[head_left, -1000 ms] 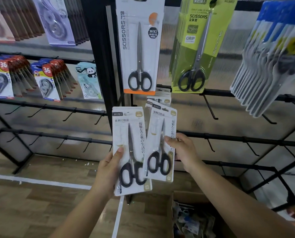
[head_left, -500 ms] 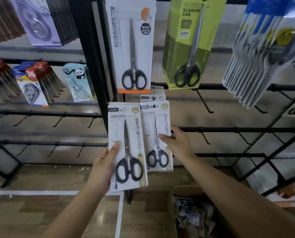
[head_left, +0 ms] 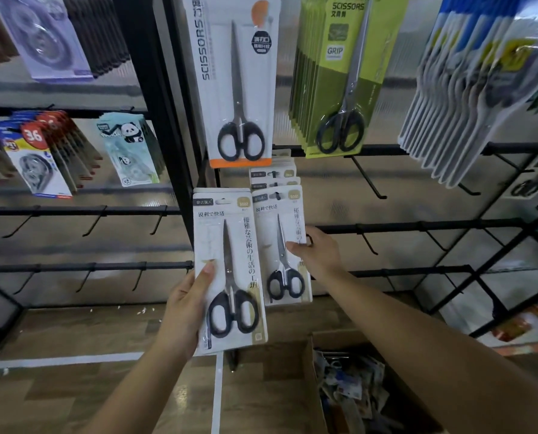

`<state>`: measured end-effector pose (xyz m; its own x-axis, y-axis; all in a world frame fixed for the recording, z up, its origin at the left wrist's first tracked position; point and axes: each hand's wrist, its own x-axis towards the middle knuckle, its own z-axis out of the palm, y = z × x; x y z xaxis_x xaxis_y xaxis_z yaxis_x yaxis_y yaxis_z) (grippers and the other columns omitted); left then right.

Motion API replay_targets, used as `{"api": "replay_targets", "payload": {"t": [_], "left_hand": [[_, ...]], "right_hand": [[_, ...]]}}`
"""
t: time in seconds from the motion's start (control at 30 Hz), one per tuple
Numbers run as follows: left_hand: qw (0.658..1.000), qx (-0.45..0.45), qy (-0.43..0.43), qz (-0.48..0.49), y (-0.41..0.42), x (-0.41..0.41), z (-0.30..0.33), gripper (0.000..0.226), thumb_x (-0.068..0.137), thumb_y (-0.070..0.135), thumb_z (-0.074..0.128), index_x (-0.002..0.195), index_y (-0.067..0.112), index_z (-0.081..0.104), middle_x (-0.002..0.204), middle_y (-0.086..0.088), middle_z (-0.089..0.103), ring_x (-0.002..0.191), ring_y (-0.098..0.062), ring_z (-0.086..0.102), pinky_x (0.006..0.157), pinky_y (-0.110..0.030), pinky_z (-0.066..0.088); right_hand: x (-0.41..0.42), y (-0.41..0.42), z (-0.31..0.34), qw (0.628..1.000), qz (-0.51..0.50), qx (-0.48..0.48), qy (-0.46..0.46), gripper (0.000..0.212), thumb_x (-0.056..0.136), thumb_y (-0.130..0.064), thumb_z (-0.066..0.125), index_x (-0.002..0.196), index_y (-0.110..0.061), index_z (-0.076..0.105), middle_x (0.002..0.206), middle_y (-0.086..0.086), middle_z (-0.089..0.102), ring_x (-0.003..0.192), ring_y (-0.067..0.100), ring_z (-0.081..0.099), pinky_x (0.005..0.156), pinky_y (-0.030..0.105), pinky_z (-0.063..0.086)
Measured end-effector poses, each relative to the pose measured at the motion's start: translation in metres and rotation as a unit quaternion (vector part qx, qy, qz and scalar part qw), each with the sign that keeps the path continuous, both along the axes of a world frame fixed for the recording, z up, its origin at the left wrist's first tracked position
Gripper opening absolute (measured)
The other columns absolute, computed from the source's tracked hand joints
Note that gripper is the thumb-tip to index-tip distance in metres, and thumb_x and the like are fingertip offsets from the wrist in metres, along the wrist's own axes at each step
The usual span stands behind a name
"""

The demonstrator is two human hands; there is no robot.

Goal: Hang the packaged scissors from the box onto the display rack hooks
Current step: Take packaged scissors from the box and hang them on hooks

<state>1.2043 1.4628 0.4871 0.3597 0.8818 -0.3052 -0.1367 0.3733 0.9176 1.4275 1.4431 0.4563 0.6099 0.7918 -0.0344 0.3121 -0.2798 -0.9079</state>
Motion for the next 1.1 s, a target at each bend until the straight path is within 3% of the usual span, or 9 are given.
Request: {"api": "replay_targets", "payload": {"t": [0.1, 0.23, 0.33, 0.5, 0.7, 0.77, 0.9, 1.0, 1.1], "left_hand": [[1.000, -0.002, -0.006, -0.004, -0.002, 0.001, 0.002, 0.026, 0.094, 0.028, 0.051, 0.104, 0.009, 0.065, 0.083, -0.010, 0.074, 0.067, -0.019, 0.071, 0.052, -0.024, 0.054], [1.000, -0.001, -0.012, 0.007, -0.006, 0.003, 0.004, 0.026, 0.093, 0.028, 0.052, 0.102, 0.009, 0.066, 0.082, -0.010, 0.074, 0.066, -0.019, 0.071, 0.052, -0.025, 0.055], [1.000, -0.006, -0.016, 0.013, -0.009, 0.003, 0.005, 0.022, 0.093, 0.028, 0.053, 0.100, 0.011, 0.066, 0.080, -0.009, 0.074, 0.066, -0.019, 0.071, 0.052, -0.026, 0.056], [1.000, 0.002, 0.005, 0.017, -0.008, 0.002, 0.002, 0.029, 0.091, 0.032, 0.055, 0.107, 0.010, 0.066, 0.093, -0.013, 0.074, 0.080, -0.025, 0.071, 0.077, -0.038, 0.056], [1.000, -0.005, -0.003, 0.021, -0.006, 0.005, -0.003, 0.026, 0.090, 0.032, 0.056, 0.105, 0.013, 0.066, 0.093, -0.012, 0.074, 0.081, -0.025, 0.071, 0.078, -0.038, 0.054], [1.000, -0.005, -0.004, 0.020, -0.005, 0.006, -0.005, 0.027, 0.090, 0.032, 0.056, 0.107, 0.013, 0.066, 0.094, -0.011, 0.074, 0.082, -0.025, 0.071, 0.080, -0.038, 0.053], [1.000, -0.005, -0.003, 0.011, -0.004, 0.008, -0.006, 0.030, 0.091, 0.031, 0.056, 0.110, 0.011, 0.065, 0.097, -0.012, 0.073, 0.086, -0.025, 0.071, 0.079, -0.036, 0.054], [1.000, -0.004, 0.001, 0.007, -0.002, 0.010, -0.006, 0.032, 0.091, 0.032, 0.056, 0.112, 0.009, 0.064, 0.098, -0.013, 0.073, 0.089, -0.028, 0.070, 0.077, -0.036, 0.055], [1.000, 0.009, 0.002, -0.006, -0.001, 0.010, -0.004, 0.033, 0.091, 0.032, 0.055, 0.113, 0.008, 0.063, 0.098, -0.013, 0.073, 0.088, -0.029, 0.070, 0.073, -0.034, 0.056]], "right_hand": [[0.001, 0.008, 0.000, 0.999, -0.014, -0.041, -0.021, 0.034, 0.088, -0.022, 0.064, 0.120, -0.011, 0.060, 0.118, 0.005, 0.064, 0.106, 0.022, 0.060, 0.089, 0.033, 0.049], [-0.002, 0.009, -0.002, 0.998, -0.008, -0.059, 0.003, 0.036, 0.092, -0.018, 0.059, 0.127, -0.010, 0.055, 0.125, 0.007, 0.061, 0.109, 0.022, 0.058, 0.085, 0.027, 0.049], [-0.010, 0.005, -0.003, 0.989, 0.028, -0.026, 0.141, 0.033, 0.092, -0.009, 0.058, 0.125, -0.010, 0.056, 0.122, 0.009, 0.062, 0.100, 0.018, 0.059, 0.076, 0.023, 0.051], [-0.012, -0.003, -0.007, 0.983, 0.040, 0.013, 0.181, 0.030, 0.093, -0.006, 0.054, 0.122, -0.010, 0.057, 0.118, 0.007, 0.064, 0.107, 0.023, 0.060, 0.094, 0.038, 0.048], [-0.008, -0.011, -0.002, 0.986, 0.012, 0.063, 0.155, 0.009, 0.089, -0.009, 0.062, 0.097, -0.013, 0.065, 0.093, 0.001, 0.068, 0.082, 0.009, 0.063, 0.077, 0.021, 0.051], [-0.008, -0.011, 0.001, 0.989, -0.004, 0.084, 0.124, 0.004, 0.089, -0.009, 0.062, 0.085, -0.009, 0.064, 0.075, -0.002, 0.063, 0.061, -0.001, 0.057, 0.058, 0.012, 0.045], [-0.010, -0.001, 0.007, 0.995, -0.025, 0.065, 0.074, 0.028, 0.087, -0.016, 0.063, 0.085, 0.011, 0.056, 0.071, 0.010, 0.050, 0.062, 0.014, 0.044, 0.058, 0.025, 0.036], [-0.007, 0.019, 0.017, 0.997, -0.054, 0.025, 0.046, 0.033, 0.087, -0.016, 0.060, 0.066, -0.006, 0.036, 0.063, 0.002, 0.036, 0.057, 0.013, 0.033, 0.051, 0.026, 0.025], [-0.001, 0.040, 0.027, 0.995, -0.077, -0.005, 0.057, 0.031, 0.087, -0.012, 0.057, 0.066, -0.011, 0.034, 0.062, -0.001, 0.037, 0.055, 0.011, 0.033, 0.048, 0.024, 0.025]]}}
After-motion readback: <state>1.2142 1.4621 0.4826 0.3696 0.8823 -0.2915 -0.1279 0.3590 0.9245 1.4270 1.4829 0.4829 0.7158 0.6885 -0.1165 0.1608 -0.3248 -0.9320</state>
